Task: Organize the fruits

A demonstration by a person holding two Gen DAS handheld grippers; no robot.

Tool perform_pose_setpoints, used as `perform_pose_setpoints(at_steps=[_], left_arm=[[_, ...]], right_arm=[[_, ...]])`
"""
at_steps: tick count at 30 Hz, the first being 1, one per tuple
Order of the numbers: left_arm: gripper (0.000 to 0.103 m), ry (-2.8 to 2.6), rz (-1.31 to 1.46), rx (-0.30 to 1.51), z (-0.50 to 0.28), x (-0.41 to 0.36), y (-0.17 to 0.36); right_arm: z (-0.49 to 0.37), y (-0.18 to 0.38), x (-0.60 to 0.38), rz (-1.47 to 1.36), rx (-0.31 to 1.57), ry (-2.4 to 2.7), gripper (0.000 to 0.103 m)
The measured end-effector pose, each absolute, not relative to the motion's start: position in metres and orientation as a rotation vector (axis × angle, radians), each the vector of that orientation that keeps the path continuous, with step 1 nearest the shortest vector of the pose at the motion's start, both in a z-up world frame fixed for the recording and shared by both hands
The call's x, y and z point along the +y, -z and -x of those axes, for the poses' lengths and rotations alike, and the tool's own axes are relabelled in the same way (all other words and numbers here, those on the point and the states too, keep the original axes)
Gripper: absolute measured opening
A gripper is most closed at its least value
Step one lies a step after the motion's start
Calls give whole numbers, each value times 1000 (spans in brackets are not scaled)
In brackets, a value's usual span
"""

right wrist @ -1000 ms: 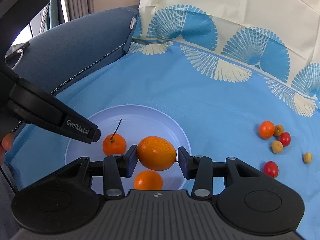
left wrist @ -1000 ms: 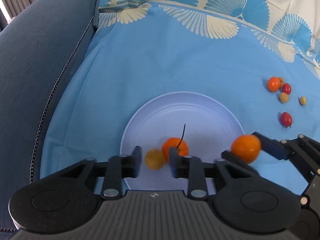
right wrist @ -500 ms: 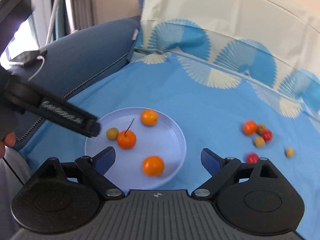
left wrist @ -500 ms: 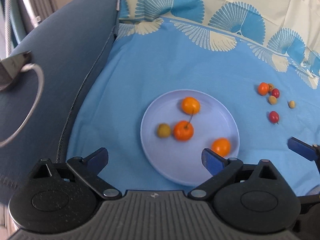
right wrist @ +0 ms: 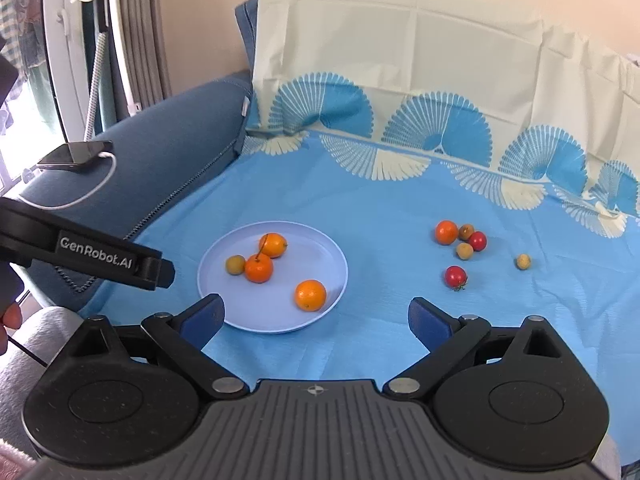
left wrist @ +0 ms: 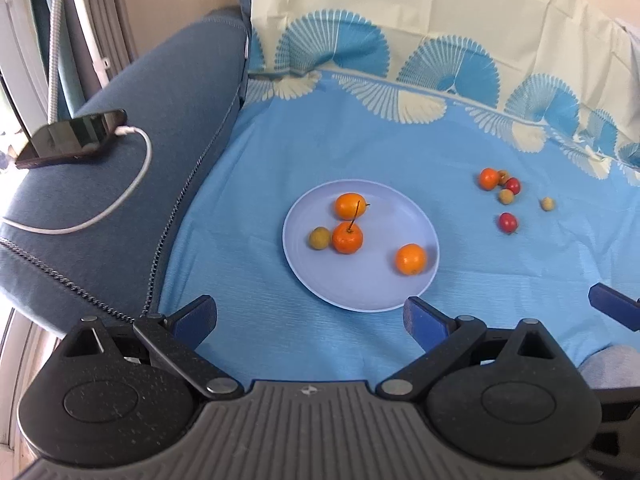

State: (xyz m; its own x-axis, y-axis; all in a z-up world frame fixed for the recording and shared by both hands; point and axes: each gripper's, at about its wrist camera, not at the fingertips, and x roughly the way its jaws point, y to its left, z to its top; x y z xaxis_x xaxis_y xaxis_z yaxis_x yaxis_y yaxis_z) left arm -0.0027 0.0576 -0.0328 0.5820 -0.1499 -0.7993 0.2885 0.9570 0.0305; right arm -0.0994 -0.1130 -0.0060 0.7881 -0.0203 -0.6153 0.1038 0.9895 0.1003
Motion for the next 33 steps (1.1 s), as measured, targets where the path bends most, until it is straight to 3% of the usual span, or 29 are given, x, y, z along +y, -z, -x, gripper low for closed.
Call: perform_pose_setpoints(at_steps=[15,33], left_arm=[[101,284,-186,832,45,58,9],[101,284,-181,847,36,60,18]], right_arm=[[146,-11,-103,-124,596,77,101],[140,-7,-99,-109,616,71,102]])
